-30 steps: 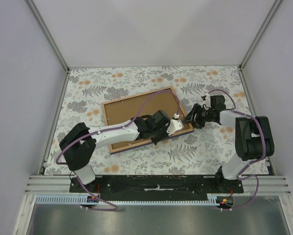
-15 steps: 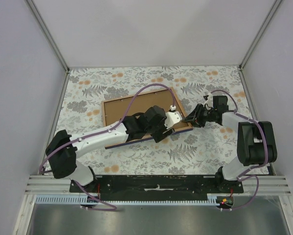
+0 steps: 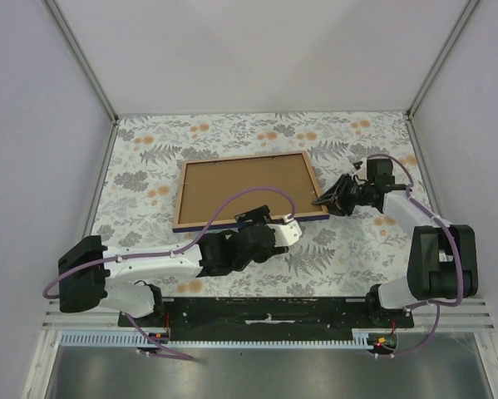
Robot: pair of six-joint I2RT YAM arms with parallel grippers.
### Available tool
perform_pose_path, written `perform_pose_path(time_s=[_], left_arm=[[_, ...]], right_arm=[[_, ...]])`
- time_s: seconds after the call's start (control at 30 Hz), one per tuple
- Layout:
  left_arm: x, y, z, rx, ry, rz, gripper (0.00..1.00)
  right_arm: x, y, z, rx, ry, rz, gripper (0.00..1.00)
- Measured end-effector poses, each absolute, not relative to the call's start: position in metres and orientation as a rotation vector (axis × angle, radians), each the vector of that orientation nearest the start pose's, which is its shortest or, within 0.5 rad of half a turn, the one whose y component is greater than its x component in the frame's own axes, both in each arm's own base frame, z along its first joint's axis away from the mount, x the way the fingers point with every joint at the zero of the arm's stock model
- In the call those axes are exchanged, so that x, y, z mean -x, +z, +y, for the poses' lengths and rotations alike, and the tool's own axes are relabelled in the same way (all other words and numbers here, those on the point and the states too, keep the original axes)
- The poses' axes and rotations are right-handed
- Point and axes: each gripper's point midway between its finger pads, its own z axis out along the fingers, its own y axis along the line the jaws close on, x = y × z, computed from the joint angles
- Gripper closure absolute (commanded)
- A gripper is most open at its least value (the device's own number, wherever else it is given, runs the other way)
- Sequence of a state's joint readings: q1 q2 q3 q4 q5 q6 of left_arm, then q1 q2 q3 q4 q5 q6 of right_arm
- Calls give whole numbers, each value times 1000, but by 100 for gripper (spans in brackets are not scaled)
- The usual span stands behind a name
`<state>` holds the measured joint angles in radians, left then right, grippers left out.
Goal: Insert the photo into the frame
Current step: Pick up the photo frame from the center of the board, then pass from the right arm to the left
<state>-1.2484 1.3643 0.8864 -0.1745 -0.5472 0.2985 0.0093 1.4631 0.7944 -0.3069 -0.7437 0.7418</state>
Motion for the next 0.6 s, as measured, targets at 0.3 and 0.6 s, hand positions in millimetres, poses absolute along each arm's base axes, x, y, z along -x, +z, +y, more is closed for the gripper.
perform_pose_path(time_s=[0.3, 0.6], left_arm=[[-222, 160, -290, -1249, 174, 1526, 13], [-229, 157, -298, -1330, 251, 1435, 21]], right_arm=[[-299, 120, 137, -690, 1173, 2556, 100], [-298, 137, 134, -718, 1130, 2574, 100]])
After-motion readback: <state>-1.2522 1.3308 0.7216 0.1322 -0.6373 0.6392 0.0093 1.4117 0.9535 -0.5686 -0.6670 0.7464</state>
